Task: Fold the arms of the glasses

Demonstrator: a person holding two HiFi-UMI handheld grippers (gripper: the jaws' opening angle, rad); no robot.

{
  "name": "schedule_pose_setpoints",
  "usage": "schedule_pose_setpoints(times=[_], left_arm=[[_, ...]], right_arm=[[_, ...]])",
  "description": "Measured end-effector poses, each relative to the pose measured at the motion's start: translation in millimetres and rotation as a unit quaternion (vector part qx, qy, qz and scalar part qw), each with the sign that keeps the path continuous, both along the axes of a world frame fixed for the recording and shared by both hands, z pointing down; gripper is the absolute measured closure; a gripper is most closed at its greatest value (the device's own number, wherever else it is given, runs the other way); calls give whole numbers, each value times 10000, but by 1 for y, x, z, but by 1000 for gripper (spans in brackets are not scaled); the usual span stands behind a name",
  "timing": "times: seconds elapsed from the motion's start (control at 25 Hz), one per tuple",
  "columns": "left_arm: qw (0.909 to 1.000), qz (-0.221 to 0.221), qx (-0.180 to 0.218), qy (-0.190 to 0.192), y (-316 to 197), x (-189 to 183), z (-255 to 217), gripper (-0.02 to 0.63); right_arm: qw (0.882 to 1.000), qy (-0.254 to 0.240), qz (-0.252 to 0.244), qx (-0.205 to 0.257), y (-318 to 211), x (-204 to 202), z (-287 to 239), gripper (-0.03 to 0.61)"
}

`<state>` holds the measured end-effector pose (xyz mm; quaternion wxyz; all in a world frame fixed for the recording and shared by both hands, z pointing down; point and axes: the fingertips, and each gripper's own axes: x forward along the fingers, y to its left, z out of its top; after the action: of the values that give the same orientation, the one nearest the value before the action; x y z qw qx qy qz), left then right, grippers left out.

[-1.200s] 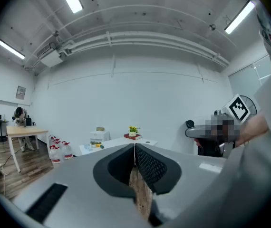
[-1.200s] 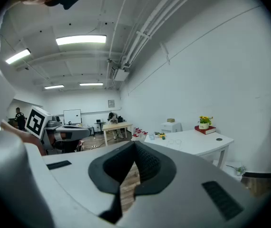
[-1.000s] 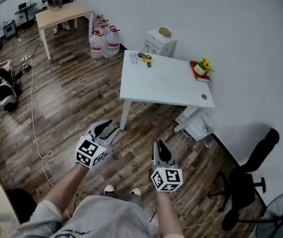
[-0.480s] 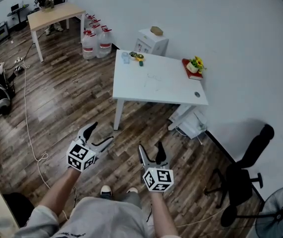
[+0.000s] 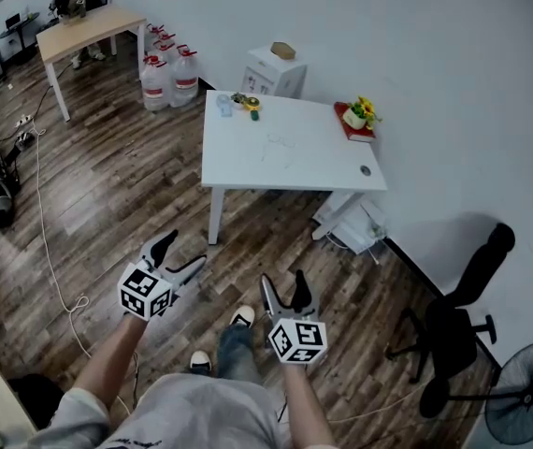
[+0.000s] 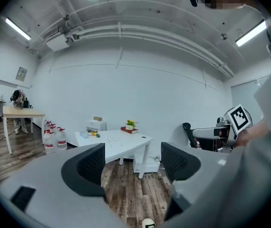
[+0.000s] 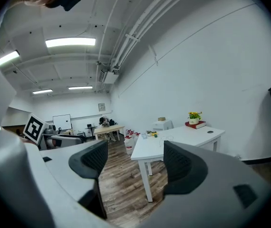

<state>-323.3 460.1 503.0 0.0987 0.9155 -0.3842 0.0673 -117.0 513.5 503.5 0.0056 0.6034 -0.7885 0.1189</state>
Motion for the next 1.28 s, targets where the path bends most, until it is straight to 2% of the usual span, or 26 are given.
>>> schedule_pose_setpoints(times=[0.32, 0.56, 1.0, 1.28], left_arm=[[9997, 155, -188, -43, -68, 29, 14, 261], [9992, 228, -305, -79, -135, 56, 16, 260], [9992, 181, -317, -158, -273, 114, 4, 261], [9989, 289, -342, -120, -332, 144, 6, 264]], right_arm=[[9998, -197, 81, -35, -69, 26, 9, 230], [9995, -262, 62, -158, -146, 52, 15, 237], [9990, -400, -135, -131, -299, 109, 9, 244], [9991, -322, -267, -87, -360, 137, 7, 244]])
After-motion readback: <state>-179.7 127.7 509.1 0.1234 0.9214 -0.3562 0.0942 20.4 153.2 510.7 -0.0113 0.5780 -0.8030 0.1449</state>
